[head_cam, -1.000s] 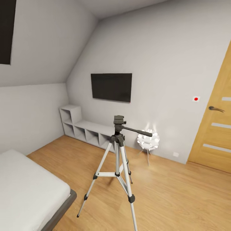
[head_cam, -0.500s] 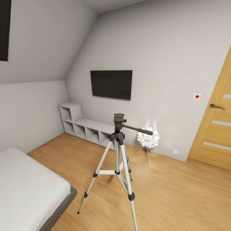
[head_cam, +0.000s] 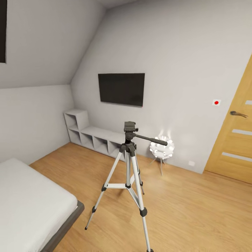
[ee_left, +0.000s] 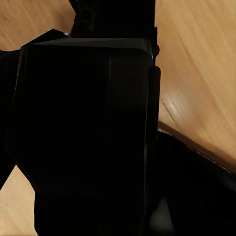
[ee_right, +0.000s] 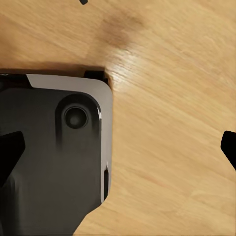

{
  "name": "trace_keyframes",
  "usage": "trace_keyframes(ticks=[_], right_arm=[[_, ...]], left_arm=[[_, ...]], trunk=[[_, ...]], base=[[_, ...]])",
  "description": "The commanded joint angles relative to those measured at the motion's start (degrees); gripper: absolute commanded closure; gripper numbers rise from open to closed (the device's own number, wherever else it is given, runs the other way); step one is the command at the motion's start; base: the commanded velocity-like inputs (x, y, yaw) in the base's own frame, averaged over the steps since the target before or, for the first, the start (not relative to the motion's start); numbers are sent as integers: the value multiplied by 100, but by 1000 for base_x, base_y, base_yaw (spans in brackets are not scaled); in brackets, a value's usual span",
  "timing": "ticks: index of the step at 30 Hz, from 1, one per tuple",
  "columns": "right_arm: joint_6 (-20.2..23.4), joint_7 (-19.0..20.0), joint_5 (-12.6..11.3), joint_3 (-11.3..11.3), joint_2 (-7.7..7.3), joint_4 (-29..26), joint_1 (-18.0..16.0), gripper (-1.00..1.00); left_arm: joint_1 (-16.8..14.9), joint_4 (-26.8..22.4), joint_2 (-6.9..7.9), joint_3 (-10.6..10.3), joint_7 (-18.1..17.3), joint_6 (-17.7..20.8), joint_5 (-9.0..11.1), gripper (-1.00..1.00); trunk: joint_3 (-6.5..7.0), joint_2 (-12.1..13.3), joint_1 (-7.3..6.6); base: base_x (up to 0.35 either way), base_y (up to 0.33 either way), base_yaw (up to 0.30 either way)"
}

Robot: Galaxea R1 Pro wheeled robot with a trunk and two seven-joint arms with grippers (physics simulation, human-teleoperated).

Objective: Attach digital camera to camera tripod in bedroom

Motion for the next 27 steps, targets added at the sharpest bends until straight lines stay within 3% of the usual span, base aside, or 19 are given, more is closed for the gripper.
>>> trace_keyframes(ticks=[1, 27], right_arm=[[-25, 17, 17, -4, -2, 18, -10, -100], [-34, 17, 17, -6, -2, 19, -8, -100]], left_arm=[[-4, -2, -2, -52, 21, -10, 29, 100], [-3, -2, -1, -52, 21, -10, 29, 100]], trunk=[[-19, -8, 1], [-260, -8, 1]], base=[[0, 0, 0], [0, 0, 0]])
